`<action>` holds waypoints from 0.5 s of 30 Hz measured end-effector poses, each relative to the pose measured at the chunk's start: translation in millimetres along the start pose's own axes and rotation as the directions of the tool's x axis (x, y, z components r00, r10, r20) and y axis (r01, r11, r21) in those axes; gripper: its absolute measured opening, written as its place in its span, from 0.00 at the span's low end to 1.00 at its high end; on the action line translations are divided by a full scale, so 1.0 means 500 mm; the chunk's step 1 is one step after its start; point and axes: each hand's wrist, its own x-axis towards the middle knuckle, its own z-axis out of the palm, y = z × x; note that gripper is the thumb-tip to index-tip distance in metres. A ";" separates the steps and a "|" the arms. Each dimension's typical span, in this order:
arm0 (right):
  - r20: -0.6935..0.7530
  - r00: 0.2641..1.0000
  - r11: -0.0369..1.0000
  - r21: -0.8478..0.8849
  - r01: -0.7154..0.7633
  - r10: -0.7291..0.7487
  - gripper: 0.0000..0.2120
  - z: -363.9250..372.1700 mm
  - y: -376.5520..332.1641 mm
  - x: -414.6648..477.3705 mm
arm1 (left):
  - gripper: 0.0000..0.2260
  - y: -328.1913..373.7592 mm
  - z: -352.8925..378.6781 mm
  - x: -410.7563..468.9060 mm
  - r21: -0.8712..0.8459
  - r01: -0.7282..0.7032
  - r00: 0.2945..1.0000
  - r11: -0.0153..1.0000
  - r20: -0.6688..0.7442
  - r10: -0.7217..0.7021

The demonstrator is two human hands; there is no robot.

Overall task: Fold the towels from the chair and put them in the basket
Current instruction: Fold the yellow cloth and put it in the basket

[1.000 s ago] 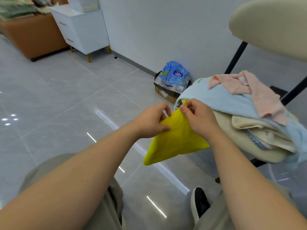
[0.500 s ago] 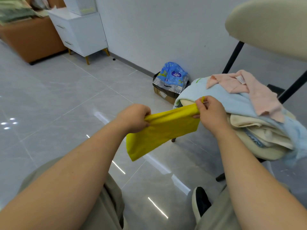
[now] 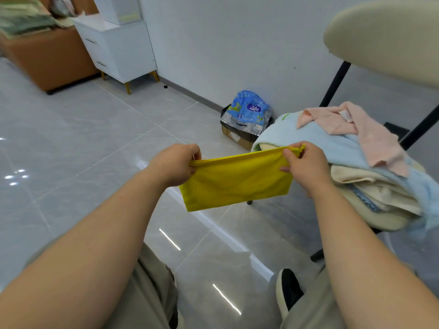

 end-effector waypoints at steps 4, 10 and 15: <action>-0.107 0.994 1.000 0.000 -0.027 0.027 0.03 -0.005 0.006 0.010 | 0.11 -0.019 -0.006 -0.003 -0.035 0.028 0.999 0.999 -0.045 -0.029; -0.170 0.983 0.992 -0.088 -0.087 0.071 0.08 -0.013 0.017 0.020 | 0.09 -0.018 -0.032 -0.016 -0.434 -0.014 0.986 0.901 -0.158 -0.060; -0.190 0.970 0.980 -0.096 -0.172 0.151 0.16 -0.018 0.019 0.025 | 0.09 0.007 -0.047 -0.036 -0.597 -0.115 0.986 0.794 -0.165 0.018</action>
